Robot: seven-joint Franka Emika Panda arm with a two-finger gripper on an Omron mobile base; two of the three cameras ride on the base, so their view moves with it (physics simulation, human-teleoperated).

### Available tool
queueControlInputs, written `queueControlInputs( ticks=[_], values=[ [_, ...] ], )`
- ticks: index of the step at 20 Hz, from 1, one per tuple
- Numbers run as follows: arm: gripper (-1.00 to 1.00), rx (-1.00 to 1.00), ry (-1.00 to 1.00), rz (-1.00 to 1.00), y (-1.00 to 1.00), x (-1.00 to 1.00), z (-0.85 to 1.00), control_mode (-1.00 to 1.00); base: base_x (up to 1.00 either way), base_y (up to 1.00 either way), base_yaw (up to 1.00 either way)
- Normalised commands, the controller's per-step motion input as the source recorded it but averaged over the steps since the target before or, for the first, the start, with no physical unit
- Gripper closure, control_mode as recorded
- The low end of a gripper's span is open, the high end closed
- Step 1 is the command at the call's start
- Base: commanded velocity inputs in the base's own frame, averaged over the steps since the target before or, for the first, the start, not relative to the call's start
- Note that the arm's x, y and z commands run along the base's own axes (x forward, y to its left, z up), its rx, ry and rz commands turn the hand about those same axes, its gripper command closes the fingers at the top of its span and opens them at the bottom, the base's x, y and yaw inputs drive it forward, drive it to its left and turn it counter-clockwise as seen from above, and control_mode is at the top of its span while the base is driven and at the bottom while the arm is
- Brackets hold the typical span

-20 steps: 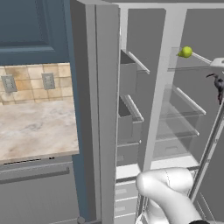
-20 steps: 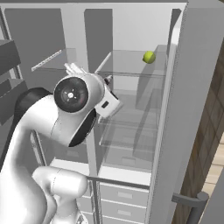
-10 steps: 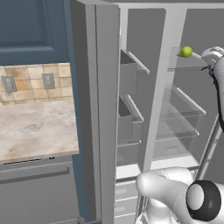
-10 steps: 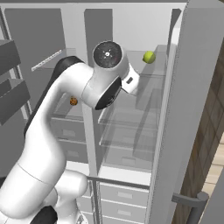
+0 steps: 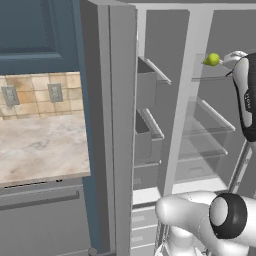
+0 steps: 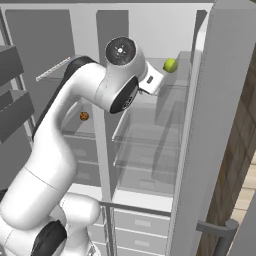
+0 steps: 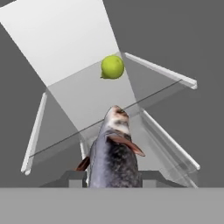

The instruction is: Pick up the frozen fish from the freezer, place it on any shelf in the fridge, and close the fridge and freezer doors when done.

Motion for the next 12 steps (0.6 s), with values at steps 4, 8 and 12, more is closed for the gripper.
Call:
queueControlInputs(
  ticks=[4, 8, 12],
  values=[
    [1.0, 0.0, 0.0, 0.02, -0.15, 0.55, 0.0, -1.0, 0.0, 0.0, 0.0],
    [1.0, 0.0, 0.02, 0.01, -0.16, 0.61, 0.0, -1.0, 0.0, 0.0, 0.0],
    [1.0, 0.0, 0.05, 0.0, -0.15, 0.82, 0.0, -1.0, 0.0, 0.0, 0.0]
  ],
)
